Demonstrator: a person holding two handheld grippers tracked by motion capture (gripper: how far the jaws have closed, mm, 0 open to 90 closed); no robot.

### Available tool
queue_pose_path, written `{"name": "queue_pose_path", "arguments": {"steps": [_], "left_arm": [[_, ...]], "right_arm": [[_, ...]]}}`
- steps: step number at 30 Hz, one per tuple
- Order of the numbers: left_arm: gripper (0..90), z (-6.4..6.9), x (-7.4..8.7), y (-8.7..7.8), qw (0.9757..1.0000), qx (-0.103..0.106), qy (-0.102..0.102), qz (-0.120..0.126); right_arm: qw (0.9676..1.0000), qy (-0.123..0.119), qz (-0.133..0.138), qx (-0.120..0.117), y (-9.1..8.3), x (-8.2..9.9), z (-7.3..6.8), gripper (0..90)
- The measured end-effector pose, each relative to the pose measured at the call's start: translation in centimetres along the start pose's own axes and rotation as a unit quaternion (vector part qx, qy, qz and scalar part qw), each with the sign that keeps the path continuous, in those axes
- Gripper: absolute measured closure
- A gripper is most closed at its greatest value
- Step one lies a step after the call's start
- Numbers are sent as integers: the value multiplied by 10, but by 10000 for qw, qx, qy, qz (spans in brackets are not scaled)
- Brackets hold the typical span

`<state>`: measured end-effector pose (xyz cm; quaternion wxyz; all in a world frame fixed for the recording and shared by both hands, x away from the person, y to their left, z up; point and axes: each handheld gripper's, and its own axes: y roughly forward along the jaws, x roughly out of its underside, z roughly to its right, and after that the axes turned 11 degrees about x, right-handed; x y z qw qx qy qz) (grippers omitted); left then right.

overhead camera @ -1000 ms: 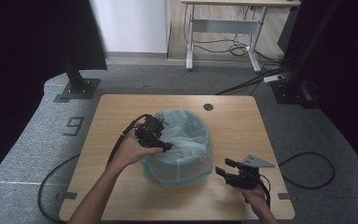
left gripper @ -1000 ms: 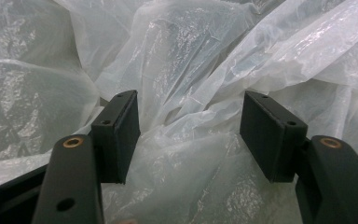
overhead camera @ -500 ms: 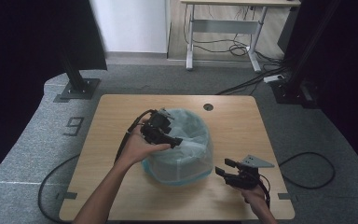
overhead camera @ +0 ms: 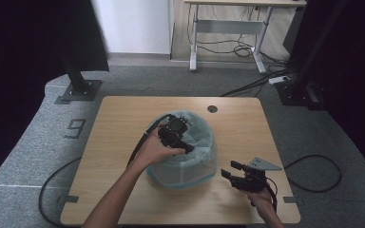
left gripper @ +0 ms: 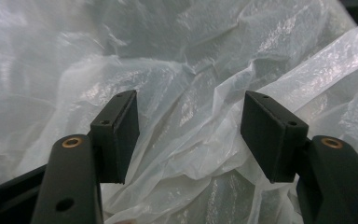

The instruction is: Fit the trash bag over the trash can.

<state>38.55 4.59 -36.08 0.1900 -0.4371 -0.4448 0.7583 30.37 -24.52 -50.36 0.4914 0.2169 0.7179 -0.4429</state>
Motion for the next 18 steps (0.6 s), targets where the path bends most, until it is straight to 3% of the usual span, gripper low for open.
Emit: {"name": "queue_pose_path", "arguments": {"steps": [8,11,18], "left_arm": [[355,-3,6,-7,9996,118,-21,237],[312,-4,9,-12,9991,45,-48,428],[269,-5,21,-37,9948,118,-65,1005]], "right_arm": [[10000,15,22,23,-1,-1,1,370],[10000,9,12,34,0,0,1,370],[10000,42,15,80,-1,0,3,369]]}}
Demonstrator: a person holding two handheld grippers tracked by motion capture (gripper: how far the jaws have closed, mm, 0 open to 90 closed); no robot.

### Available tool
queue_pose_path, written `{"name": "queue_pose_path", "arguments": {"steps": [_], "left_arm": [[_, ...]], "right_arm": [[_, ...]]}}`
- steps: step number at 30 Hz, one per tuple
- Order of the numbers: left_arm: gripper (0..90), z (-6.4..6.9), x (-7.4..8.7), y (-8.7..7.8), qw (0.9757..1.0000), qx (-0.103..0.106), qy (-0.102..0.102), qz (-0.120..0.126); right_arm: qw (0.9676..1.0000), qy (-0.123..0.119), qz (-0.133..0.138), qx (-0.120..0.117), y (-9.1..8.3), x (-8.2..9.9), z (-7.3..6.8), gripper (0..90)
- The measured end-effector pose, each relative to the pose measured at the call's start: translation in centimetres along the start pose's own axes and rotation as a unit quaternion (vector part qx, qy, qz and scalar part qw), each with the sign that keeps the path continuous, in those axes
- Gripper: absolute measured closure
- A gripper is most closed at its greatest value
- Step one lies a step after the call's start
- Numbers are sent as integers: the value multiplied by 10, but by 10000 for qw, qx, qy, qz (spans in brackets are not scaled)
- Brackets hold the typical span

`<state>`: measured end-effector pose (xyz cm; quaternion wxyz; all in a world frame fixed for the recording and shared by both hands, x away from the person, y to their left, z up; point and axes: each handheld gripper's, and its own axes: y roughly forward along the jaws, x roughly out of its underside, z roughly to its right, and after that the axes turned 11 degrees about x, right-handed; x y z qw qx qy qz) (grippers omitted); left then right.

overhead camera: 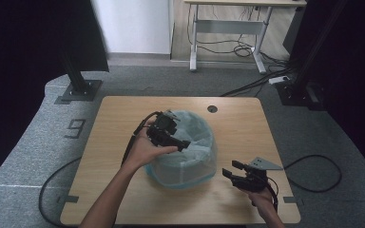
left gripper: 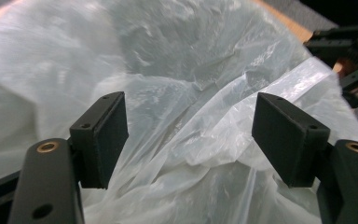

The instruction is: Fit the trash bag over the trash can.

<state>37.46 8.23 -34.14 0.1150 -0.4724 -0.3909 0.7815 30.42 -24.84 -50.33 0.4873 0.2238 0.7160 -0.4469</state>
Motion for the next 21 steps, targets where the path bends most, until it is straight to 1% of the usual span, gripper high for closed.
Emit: {"name": "queue_pose_path", "arguments": {"steps": [5,9,15,21], "left_arm": [[267,-1,8,-22,9994,20,-43,334],[267,-3,17,-37,9986,-37,-68,519],[267,-8,39,-55,9975,-239,-86,659],[268,-15,64,-64,9963,-326,-175,774]], "right_arm": [[10000,-6,-25,14,1,1,0,370],[10000,-19,-40,22,1,1,0,370],[10000,-41,-61,38,2,1,0,370],[10000,-29,-66,55,2,2,1,370]]}}
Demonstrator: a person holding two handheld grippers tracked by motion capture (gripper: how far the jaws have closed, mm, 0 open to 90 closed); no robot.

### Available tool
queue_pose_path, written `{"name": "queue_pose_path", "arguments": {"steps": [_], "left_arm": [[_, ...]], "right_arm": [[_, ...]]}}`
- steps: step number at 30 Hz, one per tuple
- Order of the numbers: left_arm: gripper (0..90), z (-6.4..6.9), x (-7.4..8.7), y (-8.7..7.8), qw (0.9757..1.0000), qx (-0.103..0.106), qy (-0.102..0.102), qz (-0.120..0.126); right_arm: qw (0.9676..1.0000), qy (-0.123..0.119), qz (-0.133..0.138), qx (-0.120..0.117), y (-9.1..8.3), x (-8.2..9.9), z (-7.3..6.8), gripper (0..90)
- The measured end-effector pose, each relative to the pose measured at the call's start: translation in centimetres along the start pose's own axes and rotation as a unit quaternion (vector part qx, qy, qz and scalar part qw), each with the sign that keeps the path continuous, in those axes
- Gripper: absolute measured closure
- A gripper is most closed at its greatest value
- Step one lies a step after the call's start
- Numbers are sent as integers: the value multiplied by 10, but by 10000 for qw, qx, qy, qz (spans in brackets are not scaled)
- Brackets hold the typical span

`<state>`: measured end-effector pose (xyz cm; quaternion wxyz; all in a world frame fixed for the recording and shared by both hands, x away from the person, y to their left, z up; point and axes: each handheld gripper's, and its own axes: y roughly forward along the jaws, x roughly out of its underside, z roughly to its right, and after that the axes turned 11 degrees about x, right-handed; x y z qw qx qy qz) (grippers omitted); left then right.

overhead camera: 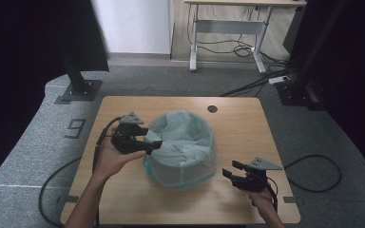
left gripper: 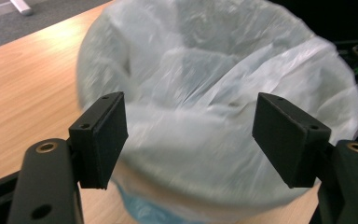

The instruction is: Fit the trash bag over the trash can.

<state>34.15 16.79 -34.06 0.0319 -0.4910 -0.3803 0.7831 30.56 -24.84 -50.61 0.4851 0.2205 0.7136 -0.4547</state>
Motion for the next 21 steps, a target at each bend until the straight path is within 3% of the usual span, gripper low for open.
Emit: {"name": "queue_pose_path", "arguments": {"steps": [12,21], "left_arm": [[269,-6,39,-22,9997,-130,39,186],[270,-9,48,-20,9999,-92,14,143]], "right_arm": [[10000,9,-81,3,3,2,0,369],[10000,14,-84,11,4,2,-1,369]]}}
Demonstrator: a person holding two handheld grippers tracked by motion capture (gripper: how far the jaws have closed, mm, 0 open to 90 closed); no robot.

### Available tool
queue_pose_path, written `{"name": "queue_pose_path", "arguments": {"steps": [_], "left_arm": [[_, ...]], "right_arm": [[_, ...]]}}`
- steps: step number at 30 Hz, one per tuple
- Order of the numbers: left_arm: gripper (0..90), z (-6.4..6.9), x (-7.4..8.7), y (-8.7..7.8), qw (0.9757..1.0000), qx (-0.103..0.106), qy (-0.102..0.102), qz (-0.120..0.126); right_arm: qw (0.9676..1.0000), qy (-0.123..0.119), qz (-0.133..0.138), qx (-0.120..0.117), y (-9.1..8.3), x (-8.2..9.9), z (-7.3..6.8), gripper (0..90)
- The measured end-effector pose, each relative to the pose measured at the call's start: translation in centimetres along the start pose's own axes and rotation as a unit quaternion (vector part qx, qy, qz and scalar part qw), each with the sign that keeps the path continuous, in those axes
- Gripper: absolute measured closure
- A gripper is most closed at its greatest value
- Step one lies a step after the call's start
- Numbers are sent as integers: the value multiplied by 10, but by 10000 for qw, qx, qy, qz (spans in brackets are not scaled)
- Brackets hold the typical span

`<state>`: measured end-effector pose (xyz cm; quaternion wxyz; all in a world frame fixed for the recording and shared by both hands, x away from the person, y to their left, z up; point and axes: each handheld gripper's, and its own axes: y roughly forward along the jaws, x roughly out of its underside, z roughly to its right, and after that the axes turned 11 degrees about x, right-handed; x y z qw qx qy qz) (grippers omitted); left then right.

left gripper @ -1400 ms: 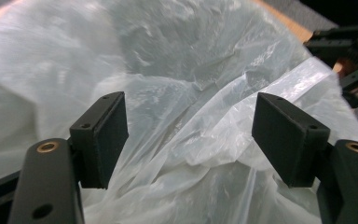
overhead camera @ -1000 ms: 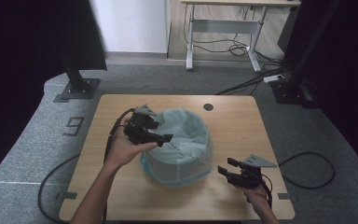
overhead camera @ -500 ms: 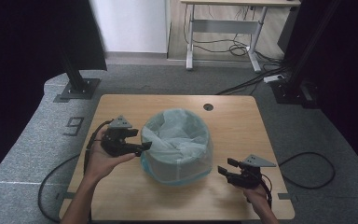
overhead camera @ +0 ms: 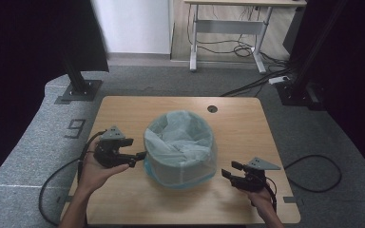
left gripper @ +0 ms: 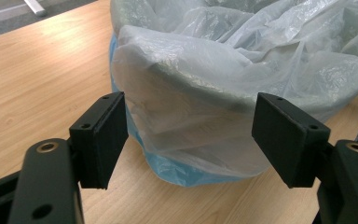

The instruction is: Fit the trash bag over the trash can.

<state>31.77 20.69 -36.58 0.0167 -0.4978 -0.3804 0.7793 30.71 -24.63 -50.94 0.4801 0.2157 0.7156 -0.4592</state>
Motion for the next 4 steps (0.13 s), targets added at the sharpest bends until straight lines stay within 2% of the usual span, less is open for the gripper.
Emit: {"name": "queue_pose_path", "arguments": {"steps": [4], "left_arm": [[269,-2,1,1,10000,-2,-26,13]], "right_arm": [[10000,12,11,10,-1,0,2,370]]}}
